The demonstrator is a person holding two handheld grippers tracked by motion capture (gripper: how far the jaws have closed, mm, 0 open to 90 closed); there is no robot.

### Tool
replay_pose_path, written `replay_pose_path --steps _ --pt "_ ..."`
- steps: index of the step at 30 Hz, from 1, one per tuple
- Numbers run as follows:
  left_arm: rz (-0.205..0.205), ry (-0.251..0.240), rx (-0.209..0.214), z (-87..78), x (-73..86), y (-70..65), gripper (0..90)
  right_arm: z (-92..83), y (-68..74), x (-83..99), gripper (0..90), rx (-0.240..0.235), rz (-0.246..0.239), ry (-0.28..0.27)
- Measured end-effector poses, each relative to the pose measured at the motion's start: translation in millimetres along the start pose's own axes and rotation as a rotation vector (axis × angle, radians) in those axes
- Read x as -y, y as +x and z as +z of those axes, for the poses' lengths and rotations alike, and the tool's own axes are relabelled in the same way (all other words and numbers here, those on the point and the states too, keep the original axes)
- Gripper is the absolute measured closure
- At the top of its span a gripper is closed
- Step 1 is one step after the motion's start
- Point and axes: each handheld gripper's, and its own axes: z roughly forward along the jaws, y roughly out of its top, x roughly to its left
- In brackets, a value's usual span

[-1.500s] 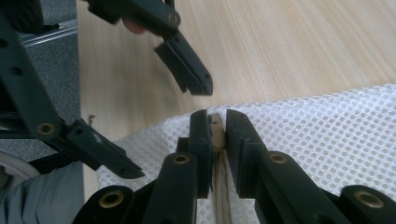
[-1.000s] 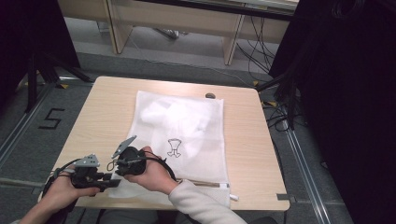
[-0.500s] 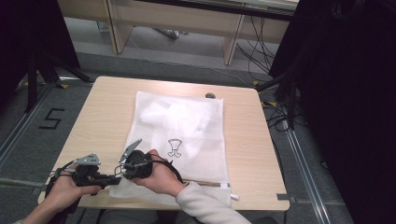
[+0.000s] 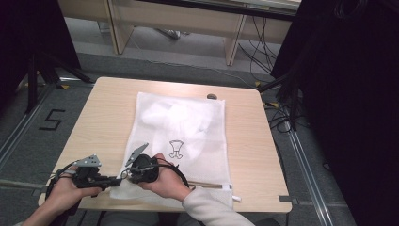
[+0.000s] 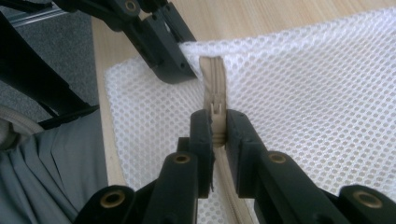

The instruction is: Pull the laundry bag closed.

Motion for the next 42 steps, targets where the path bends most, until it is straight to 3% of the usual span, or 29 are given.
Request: replay_pose_path --steps 14,17,26,27,30,37,38,42 --pt "0.031 -0.004 -0.044 -0.3 0.4 -1.4 85.6 3.4 -1.7 4.1 82.0 0.0 0.005 0.036" --pt "0.031 0.002 -0.035 -1.0 0.5 -0.6 85.7 4.1 -1.3 5.3 82.1 0.004 0.019 0.047" --pt "0.031 -0.001 -0.032 -0.9 0.3 -0.9 85.6 1.1 -3.0 7.0 82.2 0.019 -0.011 0.075" --pt "0.037 0.004 -0.032 -1.2 0.5 -0.3 85.6 2.5 -2.0 8.2 82.2 -0.005 0.001 0.07" --pt "0.037 0.002 -0.031 -0.9 0.4 -0.4 85.6 1.6 -1.0 9.5 82.2 0.002 0.028 0.076" --pt "0.032 0.001 -0.031 -1.3 0.6 -0.2 85.6 0.9 -2.4 10.8 82.2 -0.001 0.009 0.1" --pt "0.024 -0.019 -0.032 0.2 1.2 -1.1 85.6 0.8 -2.7 11.3 82.2 -0.003 0.012 0.099" --pt "0.03 -0.005 -0.031 -1.1 1.0 -0.2 85.5 0.1 -2.4 11.3 82.3 -0.002 0.01 0.103"
